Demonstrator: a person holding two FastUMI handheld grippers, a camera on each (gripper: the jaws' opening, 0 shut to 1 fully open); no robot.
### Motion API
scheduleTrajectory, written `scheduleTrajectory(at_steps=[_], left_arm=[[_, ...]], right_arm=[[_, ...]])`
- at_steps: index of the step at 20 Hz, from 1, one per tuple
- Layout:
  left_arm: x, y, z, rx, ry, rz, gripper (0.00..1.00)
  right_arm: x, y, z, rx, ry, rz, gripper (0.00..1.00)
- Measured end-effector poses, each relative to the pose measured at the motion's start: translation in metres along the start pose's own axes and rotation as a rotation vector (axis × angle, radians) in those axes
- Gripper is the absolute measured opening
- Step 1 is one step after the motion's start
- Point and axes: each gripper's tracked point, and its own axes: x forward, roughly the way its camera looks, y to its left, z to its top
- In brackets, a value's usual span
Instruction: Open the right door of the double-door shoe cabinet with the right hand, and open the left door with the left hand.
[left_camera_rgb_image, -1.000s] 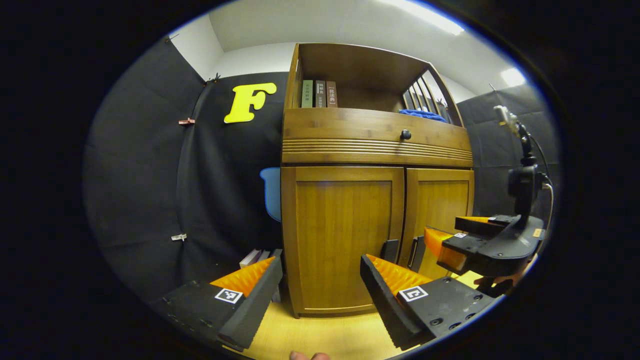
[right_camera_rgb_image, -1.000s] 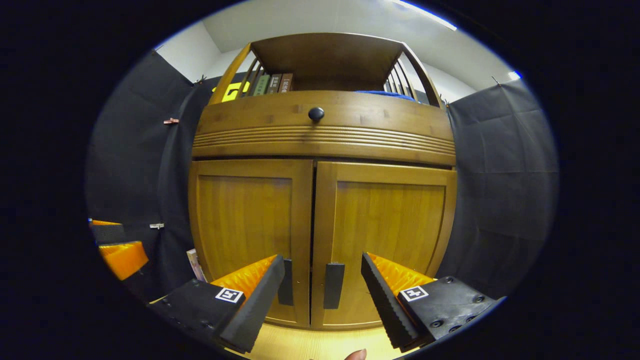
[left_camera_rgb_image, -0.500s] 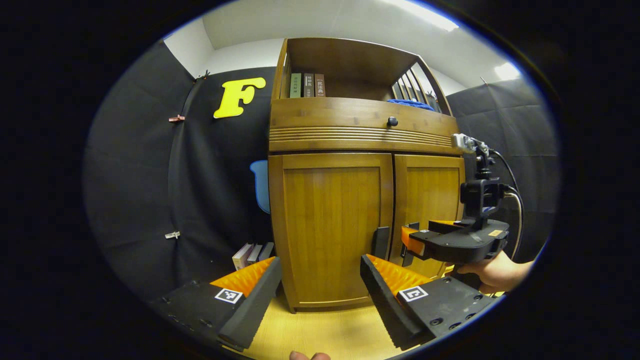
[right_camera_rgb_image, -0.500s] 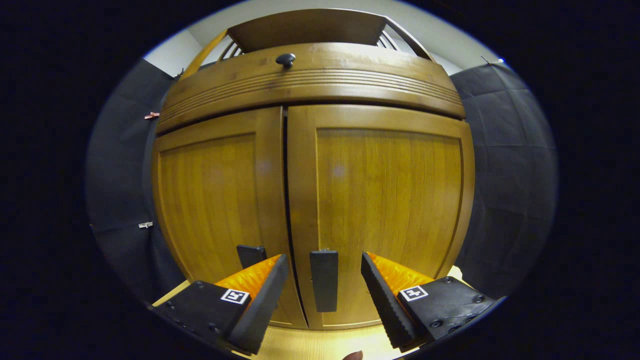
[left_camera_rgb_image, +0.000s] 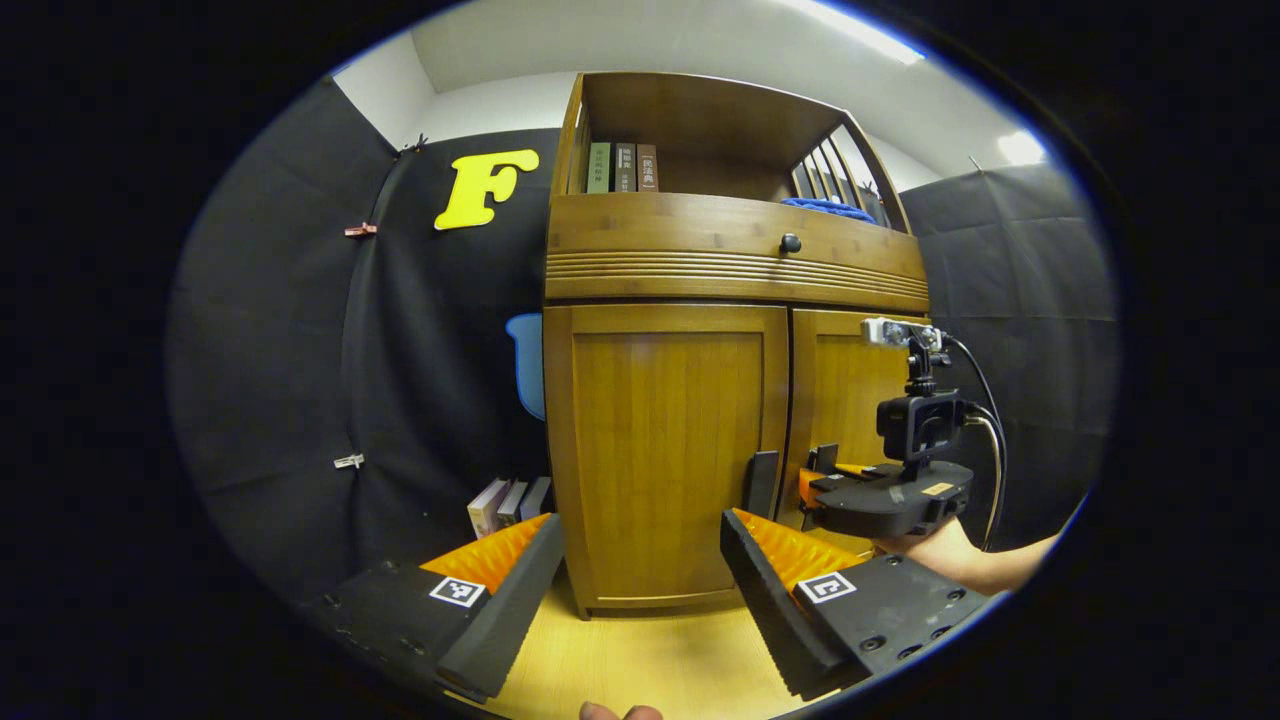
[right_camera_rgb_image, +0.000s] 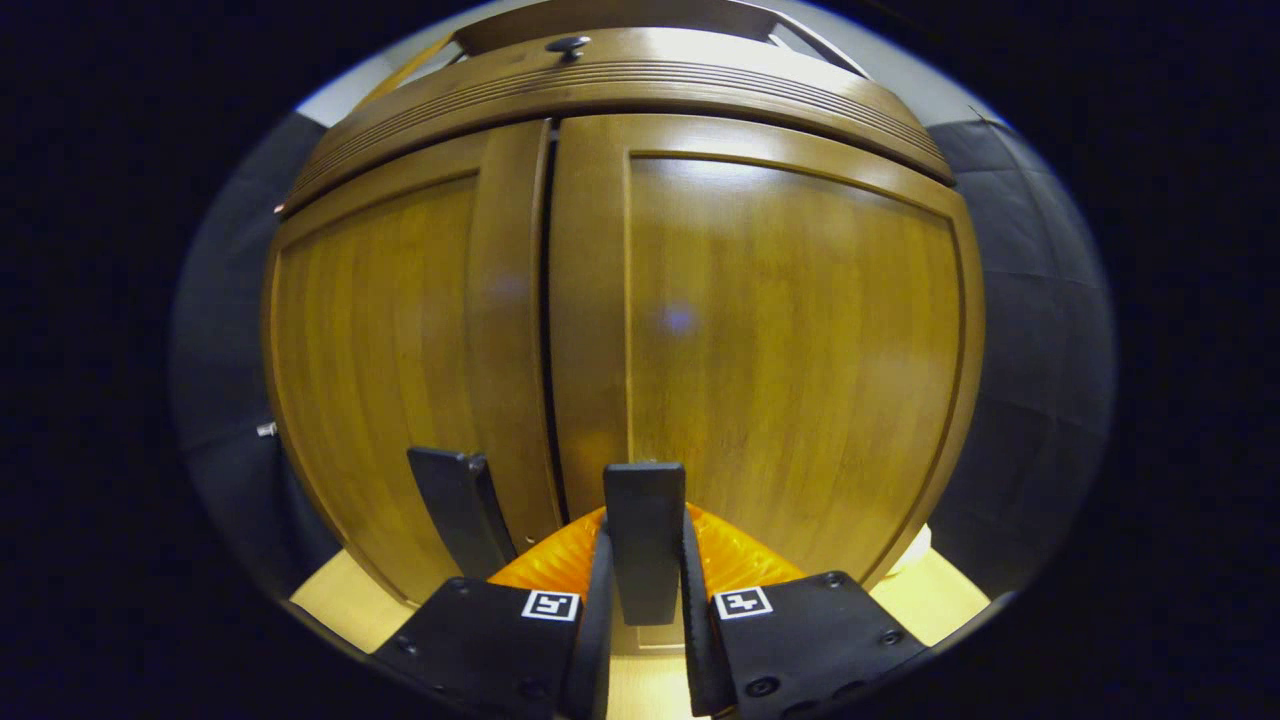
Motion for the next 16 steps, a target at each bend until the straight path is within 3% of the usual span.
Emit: scheduleTrajectory(at_steps=[1, 3, 4, 11, 16], left_arm=[[-0.003, 0.0, -0.001, 0.006, 0.001, 0.005, 0.98], [-0.009, 0.0, -0.004, 0.011, 0.004, 0.014, 0.98], [-0.011, 0.0, -0.005, 0.008, 0.004, 0.018, 0.97], [-0.014, -0.014, -0.005, -0.042, 0.001, -0.004, 0.98], [-0.013, -0.035, 0.007, -0.018, -0.018, -0.025, 0.98]], right_arm=[[-0.007, -0.001, 0.004, -0.004, 0.001, 0.001, 0.29], [-0.009, -0.003, 0.004, -0.02, 0.007, -0.006, 0.34], [-0.009, -0.003, 0.003, -0.024, 0.008, 0.0, 0.23], [-0.035, -0.002, 0.024, -0.007, 0.02, 0.115, 0.26], [-0.046, -0.009, 0.042, 0.023, 0.024, 0.168, 0.26]])
